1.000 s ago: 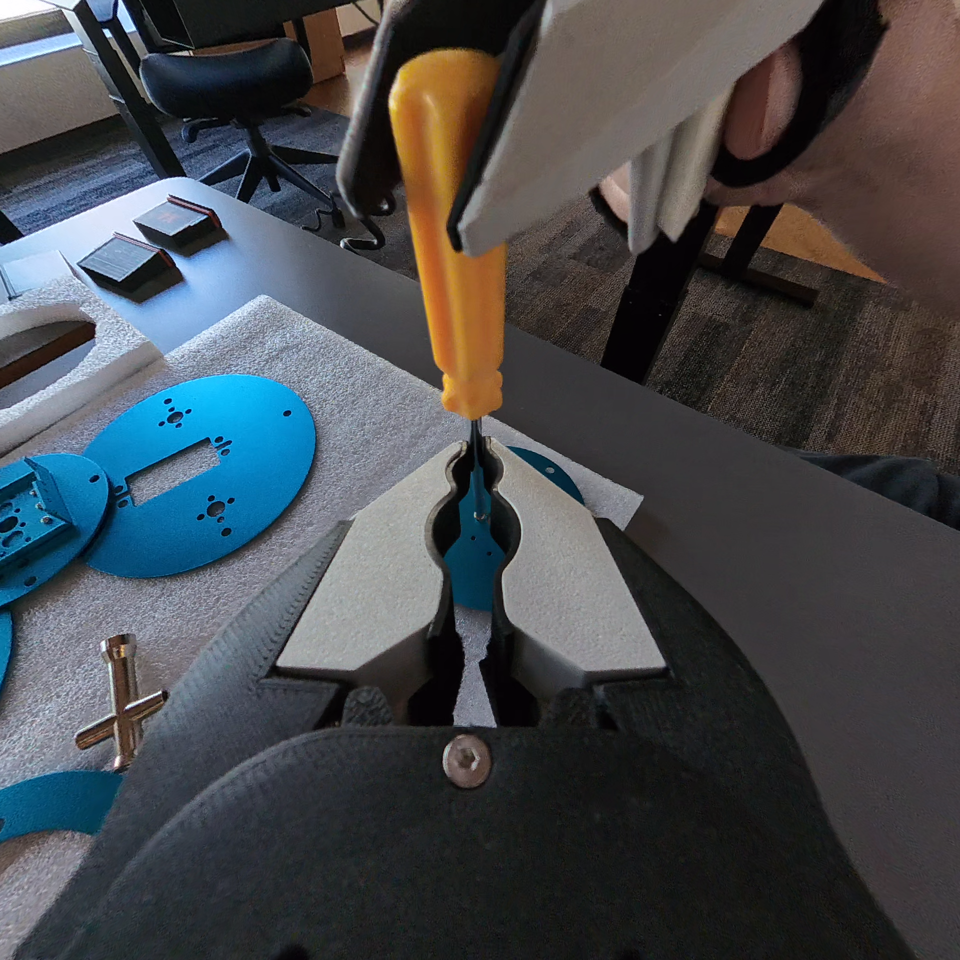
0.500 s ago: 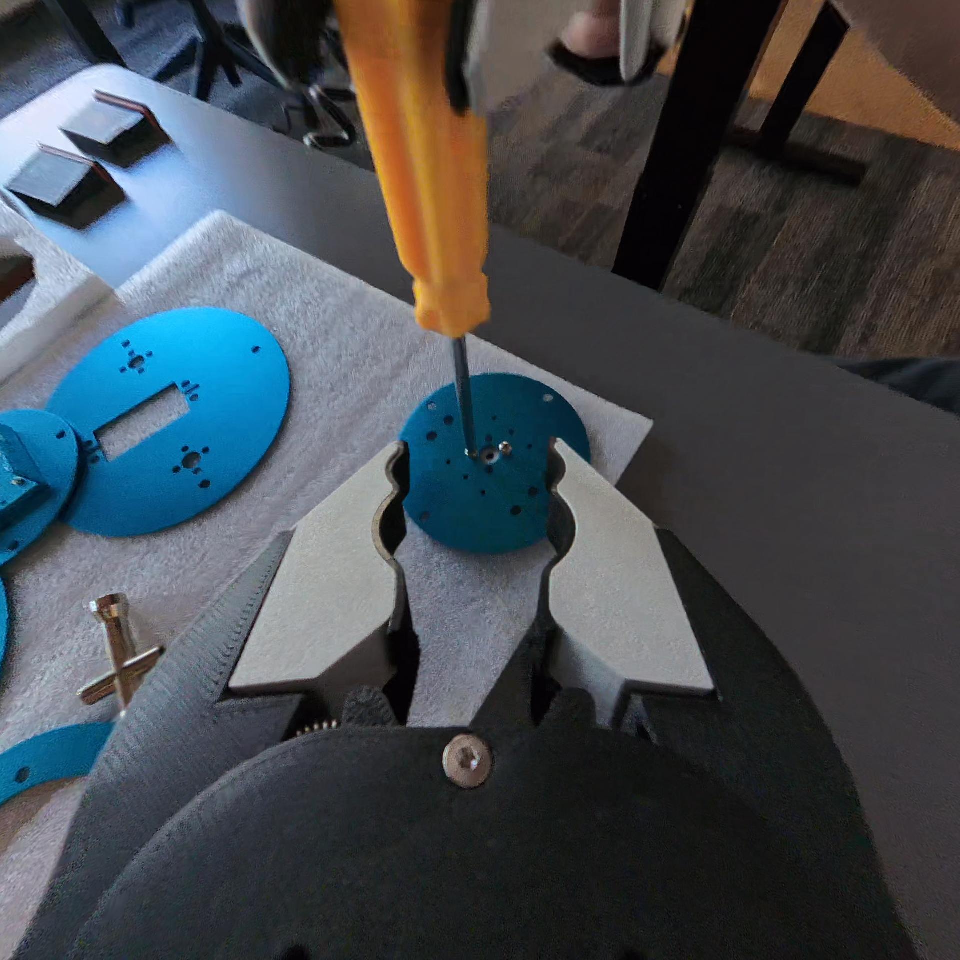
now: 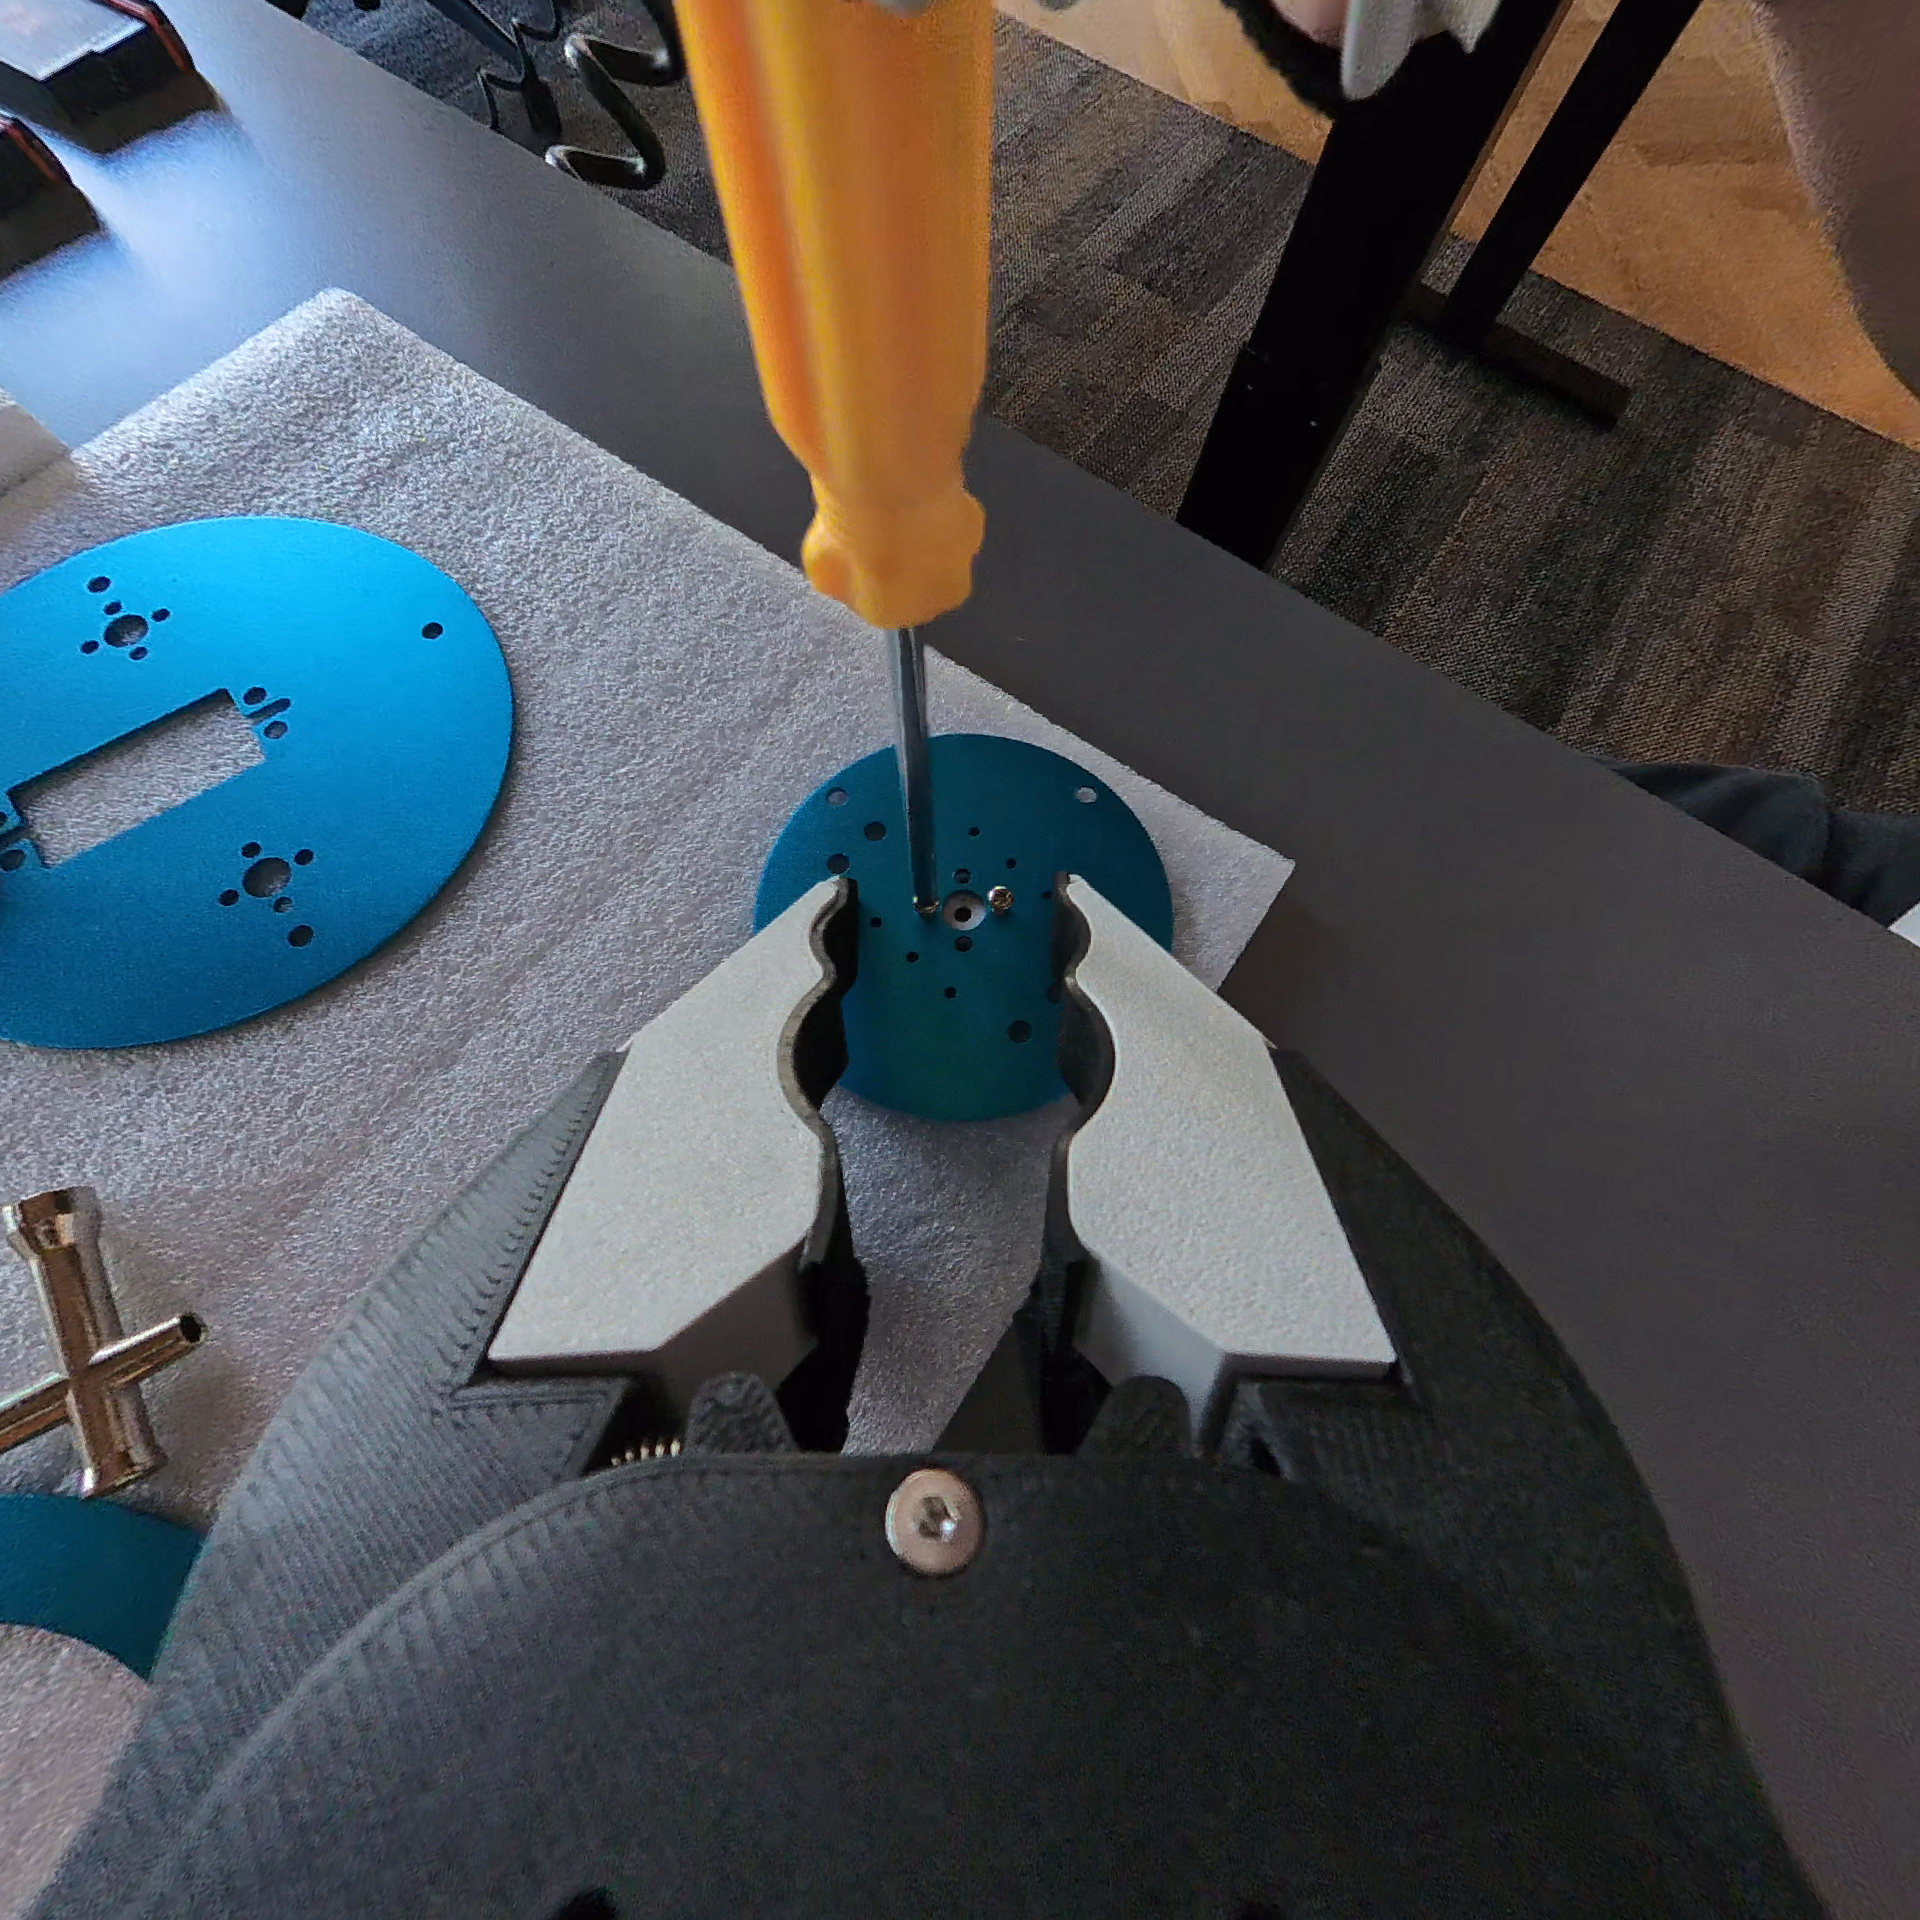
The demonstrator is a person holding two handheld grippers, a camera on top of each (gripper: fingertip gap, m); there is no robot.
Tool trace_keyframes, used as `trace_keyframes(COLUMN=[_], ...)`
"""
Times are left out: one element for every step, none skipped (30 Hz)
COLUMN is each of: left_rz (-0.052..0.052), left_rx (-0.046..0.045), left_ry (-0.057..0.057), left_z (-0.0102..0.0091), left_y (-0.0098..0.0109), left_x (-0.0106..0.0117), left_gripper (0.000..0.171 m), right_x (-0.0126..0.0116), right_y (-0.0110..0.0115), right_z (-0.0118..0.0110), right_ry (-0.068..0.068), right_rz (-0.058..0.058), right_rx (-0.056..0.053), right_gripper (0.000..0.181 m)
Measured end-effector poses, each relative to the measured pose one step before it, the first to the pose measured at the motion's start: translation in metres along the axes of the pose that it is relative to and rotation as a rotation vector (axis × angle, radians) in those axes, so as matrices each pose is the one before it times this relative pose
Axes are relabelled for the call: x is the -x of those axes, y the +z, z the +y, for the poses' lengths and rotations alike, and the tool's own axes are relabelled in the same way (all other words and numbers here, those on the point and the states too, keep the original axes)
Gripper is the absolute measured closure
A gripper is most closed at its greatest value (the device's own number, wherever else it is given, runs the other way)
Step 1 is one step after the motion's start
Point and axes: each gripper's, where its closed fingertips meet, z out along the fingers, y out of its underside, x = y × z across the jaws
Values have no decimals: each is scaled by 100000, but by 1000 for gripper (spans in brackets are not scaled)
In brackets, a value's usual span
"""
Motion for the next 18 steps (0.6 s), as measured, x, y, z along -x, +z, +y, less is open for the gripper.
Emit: trace_keyframes(left_rz=[-115, -230, -155, 10, -58, -204, -398, -79, 103, 31, -19, 191, 390, 569, 592, 779, 228, -628], left_rx=[36, 21, 14, 11, -7, 41, 66, -24, -51, -30, -7, -27, -54, -252, -388, -848, -1964, -3342], left_ry=[126, 277, 118, 47, 17, 10, 88, 84, -196, -173, 87, 228, 179, -39, -393, -675, -791, -574], left_z=[3, -2, -6, 2, -3, 0, -1, 4, -16, -9, -1, -12, 0, -33, -39, -98, -259, -489], left_y=[3, 9, 12, -1, 2, 5, 10, -7, -5, 6, 1, 0, -21, -38, -68, -103, -178, -281], left_x=[3, 9, 6, 2, 19, 27, 48, 9, 13, 13, 9, -43, -58, -54, -25, -1, 74, 155], left_gripper=[136, 136, 136, 136, 137, 138, 139, 139, 139, 139, 139, 138, 137, 135, 139, 143, 143, 143], right_x=[-791, -261, -43, -18, 265, 490, 585, 484, 428, 38, -39, -18, -322, -62, -115, -103, 60, 59], right_y=[-64, 15, 43, -43, -73, -32, 7, -5, -23, -86, -103, -63, -60, -28, -42, -41, -1, 22], right_z=[48, -1, -28, -39, -40, -34, 5, 14, 25, 9, 7, 30, 19, 23, 18, 4, -11, -12], right_ry=[2779, 3767, 3044, 735, -1330, -2063, -2203, -1403, -1801, -1852, -1709, -1097, 605, 698, 241, -549, -547, 151], right_rz=[7990, 4964, 4291, 4525, 2420, 401, -929, -1171, -1632, 113, -235, -1124, 871, -537, 448, 840, 39, -102], right_rx=[-84, -1275, -2534, -2817, -1960, -886, -299, 129, 513, 514, 592, 540, 95, -222, -382, -503, -447, -130], right_gripper=[162, 163, 163, 163, 163, 163, 163, 163, 163, 163, 163, 163, 163, 163, 163, 163, 163, 163])
